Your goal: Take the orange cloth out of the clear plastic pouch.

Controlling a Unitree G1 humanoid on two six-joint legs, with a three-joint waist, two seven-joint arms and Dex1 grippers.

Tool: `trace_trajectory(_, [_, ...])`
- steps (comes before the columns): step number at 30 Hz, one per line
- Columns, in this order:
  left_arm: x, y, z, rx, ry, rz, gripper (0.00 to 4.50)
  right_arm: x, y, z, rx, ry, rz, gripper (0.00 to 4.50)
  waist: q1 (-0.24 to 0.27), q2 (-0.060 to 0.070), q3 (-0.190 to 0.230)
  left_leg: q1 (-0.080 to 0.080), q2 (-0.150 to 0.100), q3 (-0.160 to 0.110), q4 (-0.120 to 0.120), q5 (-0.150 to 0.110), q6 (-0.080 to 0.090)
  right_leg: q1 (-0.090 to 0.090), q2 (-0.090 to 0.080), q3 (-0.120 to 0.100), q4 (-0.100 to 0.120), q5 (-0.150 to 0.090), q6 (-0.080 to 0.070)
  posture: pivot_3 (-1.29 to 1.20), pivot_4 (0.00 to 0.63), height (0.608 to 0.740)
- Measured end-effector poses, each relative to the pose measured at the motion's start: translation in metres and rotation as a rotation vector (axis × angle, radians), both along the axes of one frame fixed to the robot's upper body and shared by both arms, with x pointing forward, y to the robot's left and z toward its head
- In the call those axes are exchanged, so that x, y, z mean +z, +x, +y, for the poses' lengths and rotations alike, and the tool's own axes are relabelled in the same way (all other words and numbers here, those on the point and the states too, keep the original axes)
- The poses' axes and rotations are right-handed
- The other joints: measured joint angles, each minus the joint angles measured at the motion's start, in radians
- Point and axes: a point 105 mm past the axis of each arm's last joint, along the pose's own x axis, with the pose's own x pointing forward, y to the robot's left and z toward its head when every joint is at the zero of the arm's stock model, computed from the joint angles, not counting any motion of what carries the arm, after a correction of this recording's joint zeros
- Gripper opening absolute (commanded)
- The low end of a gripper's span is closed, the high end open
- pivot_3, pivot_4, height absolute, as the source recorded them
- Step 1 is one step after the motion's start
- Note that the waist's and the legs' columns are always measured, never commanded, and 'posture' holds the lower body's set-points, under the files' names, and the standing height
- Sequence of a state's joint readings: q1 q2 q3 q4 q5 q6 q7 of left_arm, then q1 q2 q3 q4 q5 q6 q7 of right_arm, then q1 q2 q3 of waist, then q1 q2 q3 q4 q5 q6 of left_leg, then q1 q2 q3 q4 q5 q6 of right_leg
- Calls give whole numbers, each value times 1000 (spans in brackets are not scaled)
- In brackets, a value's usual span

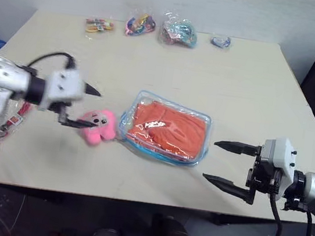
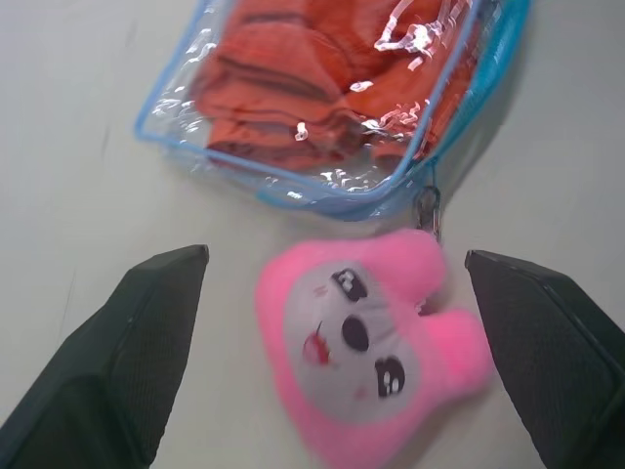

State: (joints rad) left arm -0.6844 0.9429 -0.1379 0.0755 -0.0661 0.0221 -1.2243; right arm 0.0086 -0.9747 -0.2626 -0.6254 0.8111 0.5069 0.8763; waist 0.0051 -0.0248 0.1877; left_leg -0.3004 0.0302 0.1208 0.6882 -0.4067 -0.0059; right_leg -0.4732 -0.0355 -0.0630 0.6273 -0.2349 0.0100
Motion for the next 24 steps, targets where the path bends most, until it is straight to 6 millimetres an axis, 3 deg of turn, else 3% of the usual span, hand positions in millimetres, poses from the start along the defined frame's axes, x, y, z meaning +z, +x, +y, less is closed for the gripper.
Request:
trace_trajectory(3, [-12,11,-21,-70,46,-85,4481,1,-2,4,-8,1,-3,4500,1,-1,0,0,1,0,0,0,0,0,3,2,-1,1,1,0,150,740])
trace_trajectory(8, [-19,29,-34,-92,84,-226,4481,-1,-4,5,-34,10,3,4500,-3,-1,0,0,1,1,0,0,0,0,3,3,-1,1,1,0,150,740])
trace_trajectory(24, [-28,26,-37,-169,72,-240,4481,-6,-4,2,-71,-2,4,4500,-3,-1,0,1,1,1,0,0,0,0,4,3,-1,1,1,0,150,740])
